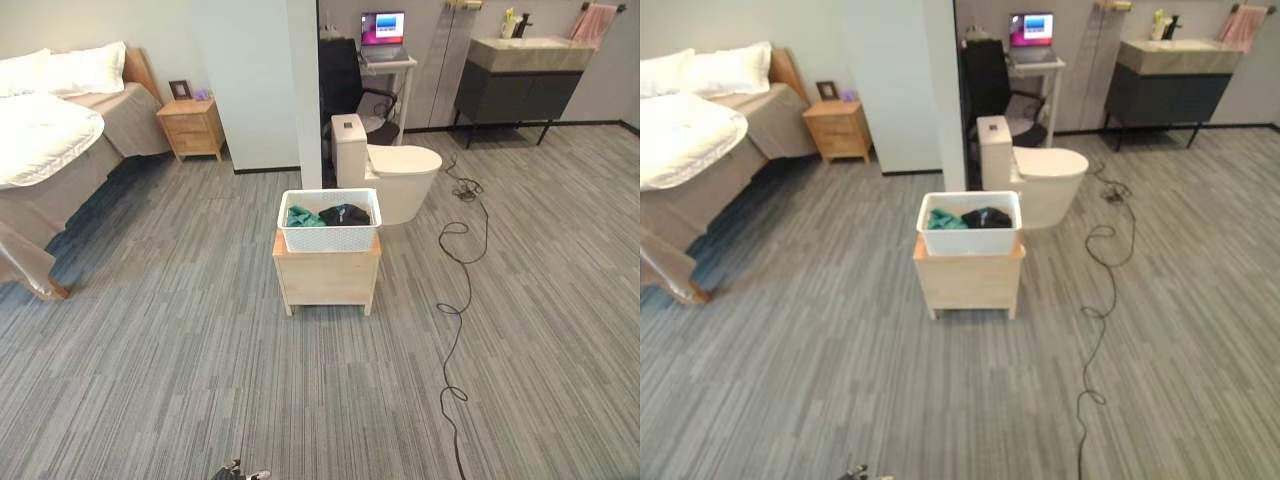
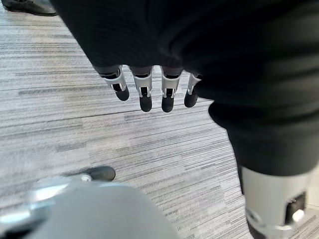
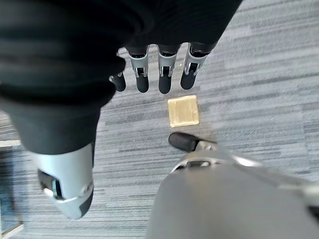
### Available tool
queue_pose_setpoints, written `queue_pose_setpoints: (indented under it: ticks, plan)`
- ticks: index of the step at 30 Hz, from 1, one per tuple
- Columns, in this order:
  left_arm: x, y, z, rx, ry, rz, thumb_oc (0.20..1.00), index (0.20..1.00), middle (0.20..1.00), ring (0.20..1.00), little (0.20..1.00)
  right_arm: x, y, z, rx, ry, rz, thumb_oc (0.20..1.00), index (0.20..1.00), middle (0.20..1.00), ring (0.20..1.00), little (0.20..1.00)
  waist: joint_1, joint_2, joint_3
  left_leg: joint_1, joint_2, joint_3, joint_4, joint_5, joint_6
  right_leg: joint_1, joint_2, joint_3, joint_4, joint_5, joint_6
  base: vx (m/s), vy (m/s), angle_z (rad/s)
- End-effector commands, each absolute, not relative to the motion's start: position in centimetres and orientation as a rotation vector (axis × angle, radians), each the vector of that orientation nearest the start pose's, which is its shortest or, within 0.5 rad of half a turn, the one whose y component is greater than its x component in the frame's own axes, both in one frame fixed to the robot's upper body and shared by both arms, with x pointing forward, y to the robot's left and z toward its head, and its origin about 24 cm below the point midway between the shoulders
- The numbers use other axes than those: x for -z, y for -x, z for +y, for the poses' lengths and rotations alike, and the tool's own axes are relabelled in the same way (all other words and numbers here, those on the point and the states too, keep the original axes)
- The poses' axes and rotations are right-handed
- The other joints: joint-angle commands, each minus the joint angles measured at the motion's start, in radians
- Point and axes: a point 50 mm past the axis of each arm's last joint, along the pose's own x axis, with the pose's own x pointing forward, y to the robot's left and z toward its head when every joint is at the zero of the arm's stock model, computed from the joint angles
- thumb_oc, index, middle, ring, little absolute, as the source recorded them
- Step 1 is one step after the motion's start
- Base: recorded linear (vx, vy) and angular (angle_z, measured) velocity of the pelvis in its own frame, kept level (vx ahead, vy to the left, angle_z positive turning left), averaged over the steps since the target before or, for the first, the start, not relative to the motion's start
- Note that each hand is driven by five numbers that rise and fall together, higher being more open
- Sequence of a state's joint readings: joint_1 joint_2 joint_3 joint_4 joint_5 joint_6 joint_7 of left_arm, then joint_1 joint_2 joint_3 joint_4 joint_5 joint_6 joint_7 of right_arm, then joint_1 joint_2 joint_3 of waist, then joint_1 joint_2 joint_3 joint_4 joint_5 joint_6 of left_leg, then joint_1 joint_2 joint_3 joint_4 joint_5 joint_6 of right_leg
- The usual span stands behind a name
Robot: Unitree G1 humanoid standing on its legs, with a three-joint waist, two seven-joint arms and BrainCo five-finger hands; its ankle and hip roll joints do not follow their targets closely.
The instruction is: Grab the laundry basket,head to the washer,open it,put in the laundry and shut it.
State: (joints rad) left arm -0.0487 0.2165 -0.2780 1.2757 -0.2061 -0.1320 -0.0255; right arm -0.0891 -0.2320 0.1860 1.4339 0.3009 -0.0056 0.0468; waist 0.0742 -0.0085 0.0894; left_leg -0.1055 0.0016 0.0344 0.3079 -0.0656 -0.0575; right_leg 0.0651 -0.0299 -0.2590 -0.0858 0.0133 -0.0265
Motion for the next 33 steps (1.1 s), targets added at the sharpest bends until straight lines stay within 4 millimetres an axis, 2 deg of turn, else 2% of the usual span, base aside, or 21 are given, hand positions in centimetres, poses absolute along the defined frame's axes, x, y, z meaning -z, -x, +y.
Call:
queue_pose_setpoints:
  ticks: [1,2,3,4,7,10,12,13,17,18,20,21,22,24,25,26,27,28,29,30,33]
  plan:
    - [15.7,-12.3,20.7,-0.004,-0.130,1.055,1.000,1.000,1.000,1.000,1.000,15.7,-10.2,-24.8,0.179,0.113,1.256,1.000,1.000,1.000,1.000,1.000,0.013,0.004,0.025,-0.148,0.088,-0.127,0.119,0.203,-0.045,0.065,-0.047,0.025,0.025,-0.081,0.038,0.20,-0.051,0.22]
    - [15.5,-12.4,21.3,-0.037,-0.108,1.039,1.000,1.000,1.000,1.000,1.000,15.3,-10.5,-26.0,0.206,0.126,1.225,1.000,1.000,1.000,1.000,1.000,0.017,-0.007,0.011,-0.182,0.070,-0.068,-0.070,0.153,-0.027,0.065,-0.044,0.024,-0.001,-0.094,0.057,0.21,0.049,-0.02]
    - [15.5,-12.4,21.3,-0.037,-0.108,1.039,1.000,1.000,1.000,1.000,1.000,15.3,-10.5,-26.0,0.206,0.125,1.225,1.000,1.000,1.000,1.000,1.000,0.020,-0.008,0.012,-0.177,0.069,-0.065,-0.075,0.154,-0.026,0.066,-0.046,0.027,-0.002,-0.094,0.057,0.36,0.133,-0.08]
    - [15.4,-12.3,21.6,-0.049,-0.110,1.037,1.000,1.000,1.000,1.000,1.000,15.1,-10.9,-26.3,0.218,0.121,1.199,1.000,1.000,1.000,1.000,1.000,0.023,-0.005,0.005,-0.200,0.080,-0.032,-0.200,0.196,-0.029,0.067,-0.037,0.032,-0.002,-0.110,0.066,0.16,0.086,-0.09]
    - [15.5,-12.0,22.0,-0.079,-0.106,1.041,1.000,1.000,1.000,1.000,1.000,15.0,-11.2,-26.2,0.227,0.105,1.183,1.000,1.000,1.000,1.000,1.000,0.051,-0.008,0.005,-0.251,0.066,-0.003,-0.292,0.231,-0.035,0.099,-0.035,0.051,-0.002,-0.140,0.078,0.33,0.185,-0.17]
    - [15.7,-11.0,22.5,-0.118,-0.083,1.068,1.000,1.000,1.000,1.000,1.000,15.5,-10.2,-25.5,0.219,0.079,1.213,1.000,1.000,1.000,1.000,1.000,0.070,-0.023,-0.017,-0.255,0.024,-0.051,-0.223,0.214,-0.002,0.157,-0.066,0.072,0.028,-0.166,0.099,0.49,0.243,-0.35]
    - [15.6,-10.6,23.3,-0.118,-0.107,1.082,1.000,1.000,1.000,1.000,1.000,15.9,-9.1,-25.2,0.229,0.039,1.240,1.000,1.000,1.000,1.000,1.000,0.071,-0.047,-0.030,-0.229,-0.013,-0.017,-0.154,0.153,0.052,0.127,-0.117,0.088,0.218,-0.163,0.114,0.53,0.312,-0.38]
    - [15.6,-10.6,23.3,-0.118,-0.107,1.082,1.000,1.000,1.000,1.000,1.000,15.9,-9.1,-25.2,0.229,0.039,1.240,1.000,1.000,1.000,1.000,1.000,0.071,-0.046,-0.032,-0.231,-0.012,-0.018,-0.154,0.154,0.052,0.124,-0.116,0.088,0.218,-0.161,0.113,0.47,0.305,-0.08]
    - [15.2,-11.0,24.3,-0.118,-0.138,1.062,1.000,1.000,1.000,1.000,1.000,15.7,-9.8,-25.1,0.231,0.026,1.210,1.000,1.000,1.000,1.000,1.000,0.044,-0.034,-0.014,-0.123,-0.061,0.003,-0.190,0.096,0.124,-0.037,-0.174,0.104,0.593,0.083,0.149,0.28,0.280,-0.12]
    - [15.0,-11.7,24.2,-0.101,-0.153,1.034,1.000,1.000,1.000,1.000,1.000,15.6,-10.2,-25.1,0.242,0.018,1.185,1.000,1.000,1.000,1.000,1.000,0.030,-0.006,-0.003,-0.057,-0.057,0.012,-0.220,0.072,0.140,-0.091,-0.221,0.050,0.678,0.133,0.160,0.26,0.257,-0.09]
    - [14.9,-11.9,24.2,-0.095,-0.158,1.024,1.000,1.000,1.000,1.000,1.000,15.6,-10.0,-25.1,0.246,0.011,1.186,1.000,1.000,1.000,1.000,1.000,0.021,-0.002,0.002,-0.022,-0.062,0.004,-0.233,0.056,0.141,-0.116,-0.233,0.039,0.685,0.105,0.158,0.33,0.144,0.16]
    - [14.8,-12.1,24.1,-0.089,-0.160,1.015,1.000,1.000,1.000,1.000,1.000,15.7,-9.5,-25.2,0.243,0.015,1.202,1.000,1.000,1.000,1.000,1.000,0.005,0.011,0.010,0.026,-0.058,-0.013,-0.255,0.053,0.139,-0.156,-0.210,0.013,0.610,0.037,0.127,0.33,0.068,0.13]
    - [14.8,-12.1,24.1,-0.089,-0.160,1.015,1.000,1.000,1.000,1.000,1.000,15.7,-9.5,-25.2,0.244,0.015,1.201,1.000,1.000,1.000,1.000,1.000,0.004,0.012,0.009,0.025,-0.057,-0.014,-0.255,0.054,0.139,-0.156,-0.208,0.011,0.607,0.038,0.126,0.31,0.003,0.07]
    - [14.8,-12.2,23.9,-0.078,-0.163,1.011,1.000,1.000,1.000,1.000,1.000,15.9,-9.0,-25.1,0.237,0.022,1.225,1.000,1.000,1.000,1.000,1.000,-0.006,0.015,0.015,0.068,-0.052,-0.024,-0.271,0.033,0.129,-0.168,-0.189,-0.011,0.468,-0.004,0.124,0.30,-0.081,0.25]
    - [14.8,-12.3,23.7,-0.067,-0.179,1.013,1.000,1.000,1.000,1.000,1.000,16.0,-8.7,-25.0,0.232,0.028,1.243,1.000,1.000,1.000,1.000,1.000,-0.016,0.008,0.020,0.111,-0.056,-0.037,-0.283,0.005,0.119,-0.190,-0.172,0.007,0.299,0.009,0.137,0.28,-0.104,0.39]
    - [14.8,-12.3,23.7,-0.067,-0.179,1.013,1.000,1.000,1.000,1.000,1.000,16.0,-8.7,-25.0,0.232,0.028,1.242,1.000,1.000,1.000,1.000,1.000,-0.016,0.008,0.019,0.110,-0.056,-0.038,-0.283,0.006,0.119,-0.189,-0.172,0.006,0.295,0.011,0.136,0.36,-0.121,0.14]
    - [14.8,-12.6,23.4,-0.051,-0.188,1.008,1.000,1.000,1.000,1.000,1.000,16.0,-8.6,-25.0,0.232,0.026,1.246,1.000,1.000,1.000,1.000,1.000,-0.029,0.002,0.022,0.135,-0.064,-0.053,-0.284,-0.014,0.115,-0.204,-0.160,0.045,0.202,0.042,0.151,0.37,-0.125,0.19]
    - [14.7,-13.2,23.1,-0.031,-0.204,0.993,1.000,1.000,1.000,1.000,1.000,16.1,-8.3,-25.0,0.241,0.011,1.256,1.000,1.000,1.000,1.000,1.000,-0.049,-0.008,0.034,0.166,-0.074,-0.078,-0.267,-0.053,0.108,-0.232,-0.155,0.150,0.096,0.101,0.180,0.37,-0.125,0.17]
    - [14.7,-13.2,23.1,-0.031,-0.204,0.992,1.000,1.000,1.000,1.000,1.000,16.1,-8.3,-24.9,0.240,0.011,1.256,1.000,1.000,1.000,1.000,1.000,-0.049,-0.009,0.033,0.165,-0.075,-0.078,-0.267,-0.052,0.108,-0.233,-0.156,0.151,0.095,0.103,0.180,0.61,-0.195,0.45]
    - [14.7,-13.7,22.3,0.009,-0.220,0.980,1.000,1.000,1.000,1.000,1.000,16.2,-7.5,-25.1,0.259,-0.014,1.278,1.000,1.000,1.000,1.000,1.000,-0.070,-0.009,0.033,0.211,-0.076,-0.110,-0.253,-0.095,0.097,-0.282,-0.175,0.233,0.011,0.162,0.208,0.38,-0.120,0.53]
    - [14.8,-13.5,22.2,0.020,-0.228,0.993,1.000,1.000,1.000,1.000,1.000,16.2,-7.3,-25.1,0.257,-0.015,1.284,1.000,1.000,1.000,1.000,1.000,-0.076,-0.007,0.030,0.238,-0.070,-0.116,-0.257,-0.108,0.091,-0.286,-0.178,0.217,0.004,0.172,0.211,0.41,-0.172,0.60]
